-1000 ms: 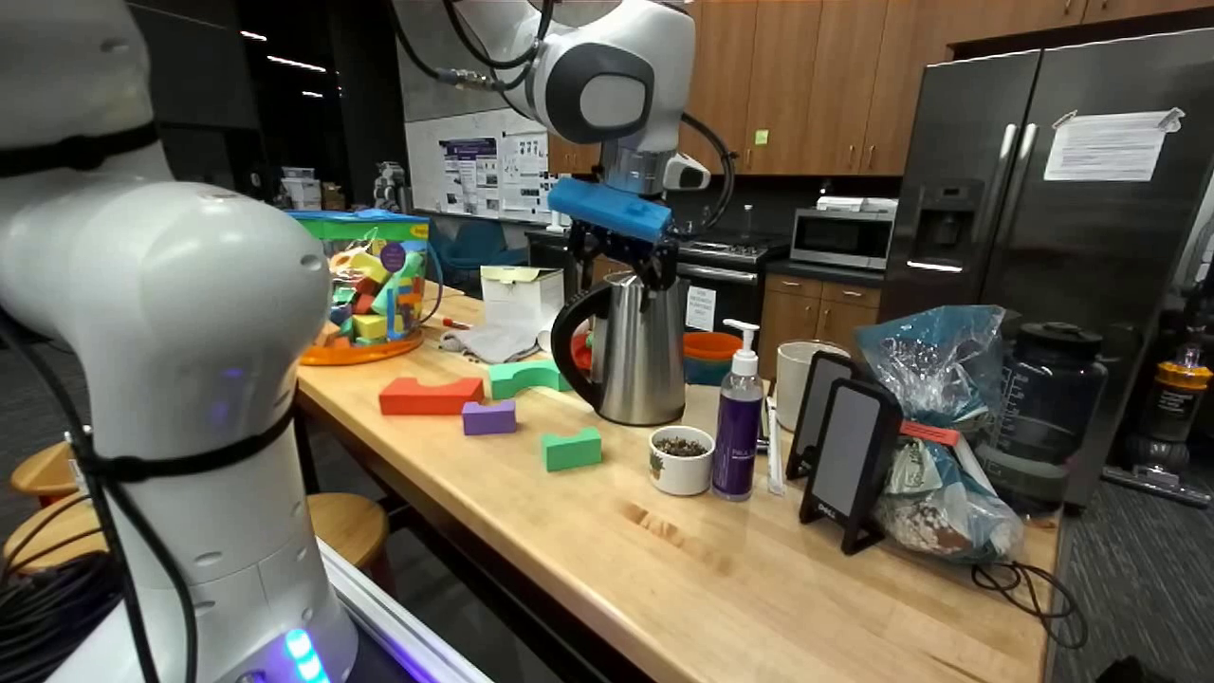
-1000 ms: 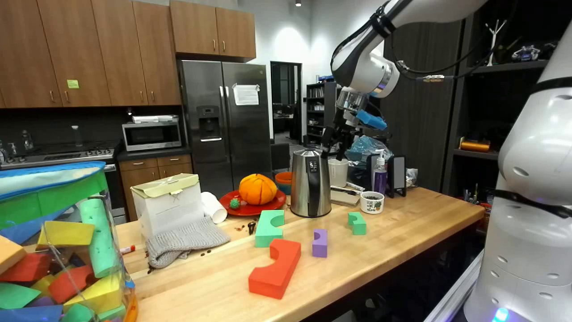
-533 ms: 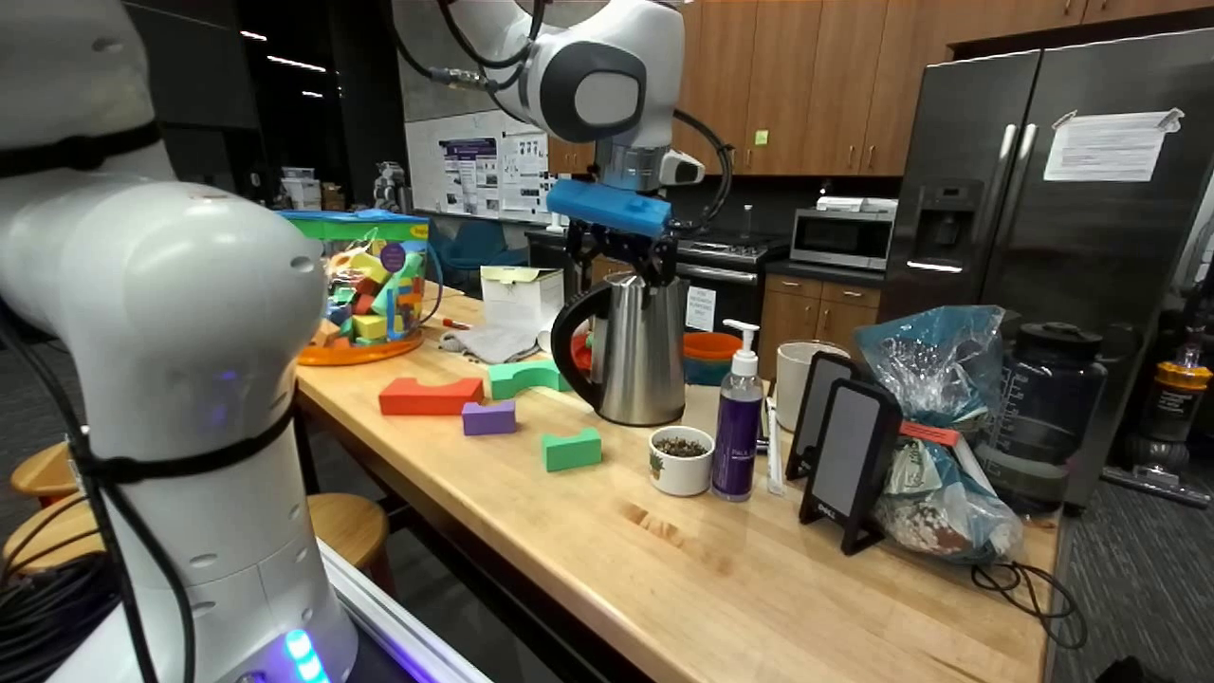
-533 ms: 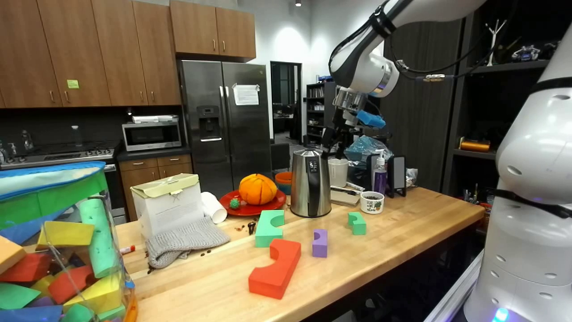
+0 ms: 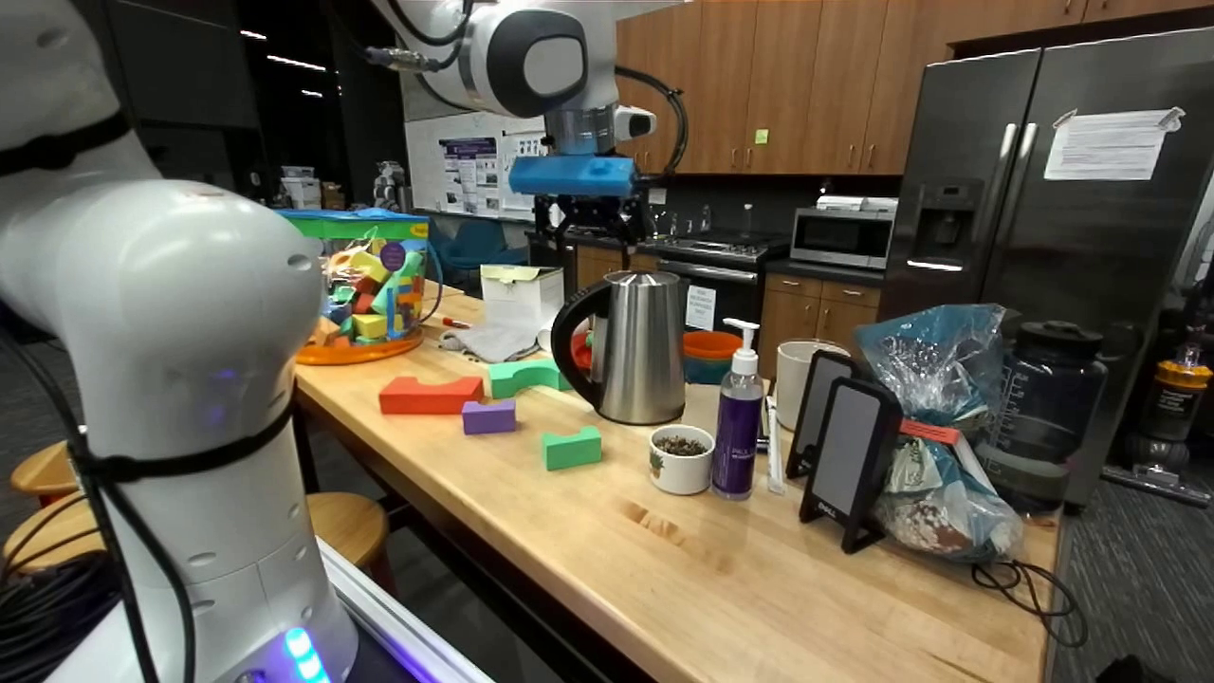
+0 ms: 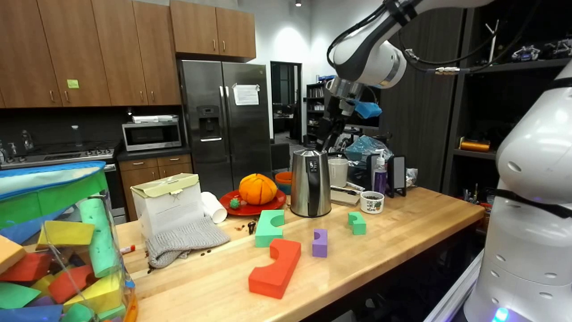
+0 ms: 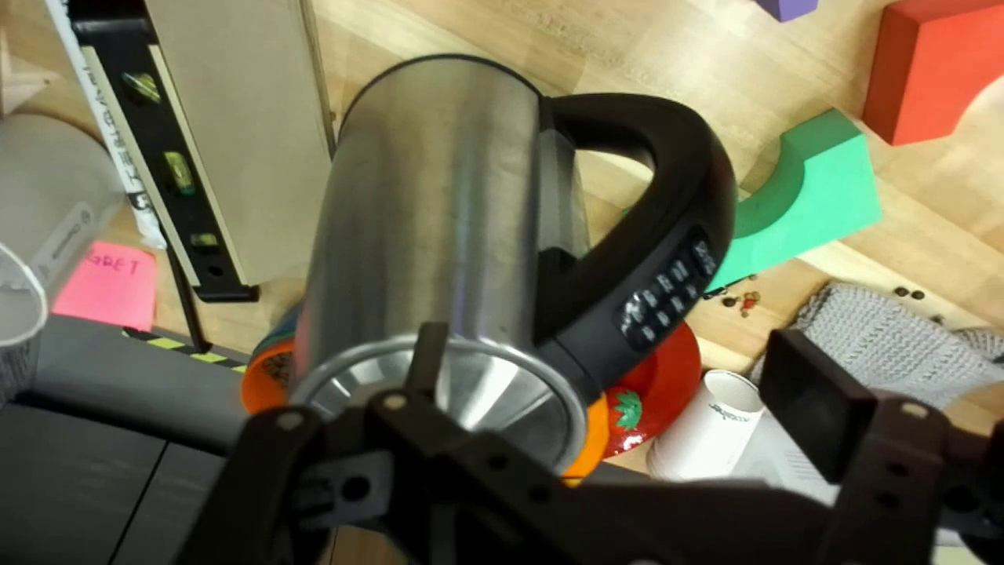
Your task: Open the electric kettle, then close it
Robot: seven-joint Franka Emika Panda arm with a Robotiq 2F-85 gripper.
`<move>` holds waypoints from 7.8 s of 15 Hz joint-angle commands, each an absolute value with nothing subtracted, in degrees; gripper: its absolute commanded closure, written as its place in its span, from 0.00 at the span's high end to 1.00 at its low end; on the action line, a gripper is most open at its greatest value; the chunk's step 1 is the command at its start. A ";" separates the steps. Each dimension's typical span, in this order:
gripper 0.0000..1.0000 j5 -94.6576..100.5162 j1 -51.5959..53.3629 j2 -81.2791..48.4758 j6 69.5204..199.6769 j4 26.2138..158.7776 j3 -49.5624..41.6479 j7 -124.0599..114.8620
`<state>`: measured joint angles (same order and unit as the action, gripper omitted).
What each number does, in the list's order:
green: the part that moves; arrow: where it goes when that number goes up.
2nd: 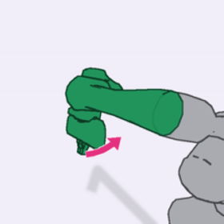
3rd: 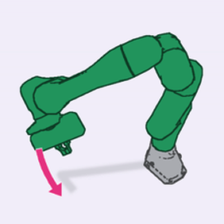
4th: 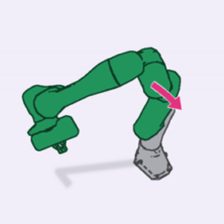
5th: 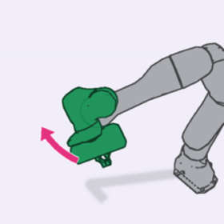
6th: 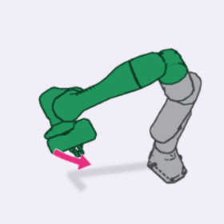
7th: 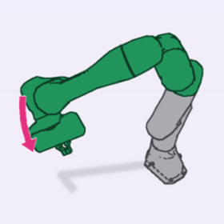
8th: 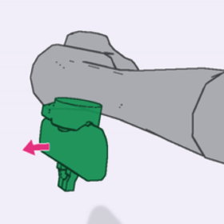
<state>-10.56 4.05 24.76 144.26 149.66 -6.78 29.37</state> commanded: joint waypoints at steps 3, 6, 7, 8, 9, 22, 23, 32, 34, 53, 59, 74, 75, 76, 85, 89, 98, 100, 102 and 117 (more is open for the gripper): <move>1.00 -3.26 5.68 29.77 147.39 152.86 -0.70 21.88; 1.00 0.91 5.27 28.33 152.55 152.31 1.36 18.78; 1.00 2.28 4.79 27.46 154.81 151.86 1.72 17.59; 1.00 3.58 4.18 26.37 156.20 151.09 1.90 16.47; 1.00 5.13 3.36 25.05 157.18 150.21 1.92 15.72; 1.00 10.14 0.14 9.11 152.57 136.35 -3.80 21.97; 1.00 10.11 0.00 8.55 152.41 135.74 -4.06 22.43; 1.00 7.98 -0.88 6.22 151.28 133.12 -5.88 27.32; 1.00 7.41 -0.77 5.96 151.44 133.10 -6.03 28.45; 1.00 8.29 -0.36 6.59 151.50 133.70 -4.53 29.45; 1.00 7.75 -0.42 6.66 151.73 133.99 -4.53 29.98; 1.00 2.75 -0.17 6.33 148.71 134.58 -4.88 31.89; 1.00 2.24 -0.14 6.08 148.79 134.61 -4.97 32.44; 1.00 1.70 -0.10 5.89 148.93 134.64 -5.05 32.92; 1.00 -1.75 -0.12 3.64 149.96 134.33 -5.34 37.31; 1.00 -4.06 0.12 2.00 149.76 133.89 -5.39 40.01; 1.00 -16.12 -0.41 -0.97 144.60 131.33 -5.77 52.64; 1.00 -16.58 -0.65 -1.28 143.52 130.72 -5.75 53.38; 1.00 -16.37 -0.82 -1.49 142.81 130.29 -5.66 53.59; 1.00 -5.07 -0.08 9.02 142.72 134.56 -2.95 44.99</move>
